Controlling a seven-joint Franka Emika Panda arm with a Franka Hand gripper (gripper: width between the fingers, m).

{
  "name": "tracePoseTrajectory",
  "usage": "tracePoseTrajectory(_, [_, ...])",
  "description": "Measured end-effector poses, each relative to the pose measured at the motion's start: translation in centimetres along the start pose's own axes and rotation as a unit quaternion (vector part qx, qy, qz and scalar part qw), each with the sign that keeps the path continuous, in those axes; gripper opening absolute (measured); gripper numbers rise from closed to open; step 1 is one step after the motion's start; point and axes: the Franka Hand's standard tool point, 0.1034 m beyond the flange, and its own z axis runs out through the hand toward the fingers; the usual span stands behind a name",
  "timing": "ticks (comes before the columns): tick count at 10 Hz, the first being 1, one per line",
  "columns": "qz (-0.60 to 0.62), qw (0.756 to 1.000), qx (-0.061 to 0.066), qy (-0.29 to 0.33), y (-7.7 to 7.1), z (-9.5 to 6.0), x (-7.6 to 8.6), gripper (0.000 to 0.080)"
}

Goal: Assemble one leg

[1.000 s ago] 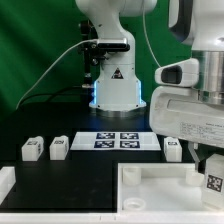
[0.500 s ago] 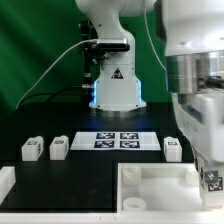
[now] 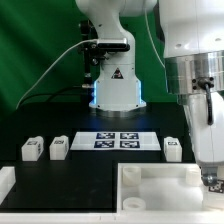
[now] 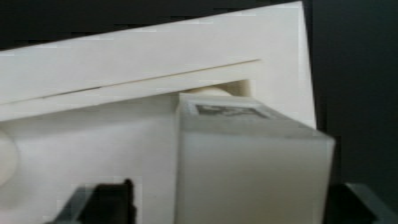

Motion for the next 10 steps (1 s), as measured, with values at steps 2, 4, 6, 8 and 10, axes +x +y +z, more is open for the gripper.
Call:
tracePoseTrajectory(2, [-0.227, 0.974, 0.013, 0.008, -0.1, 0.7, -0.8, 0.0622])
tracePoseTrajectory(4, [-0.381, 0.924, 0.007, 0.011, 0.1, 0.5, -1.5, 0.0641])
tracePoseTrajectory(6, [-0.463, 0.886, 0.005, 0.018, -0.1, 0.6, -1.0, 0.0649])
tracePoseTrajectory(8, [-0.610, 0.792, -0.039, 0.010, 0.6, 0.8, -1.7, 0.0649])
tracePoseTrajectory(10, [-0.676, 0.735, -0.043, 0.009, -1.0, 0.8, -1.7, 0.0649])
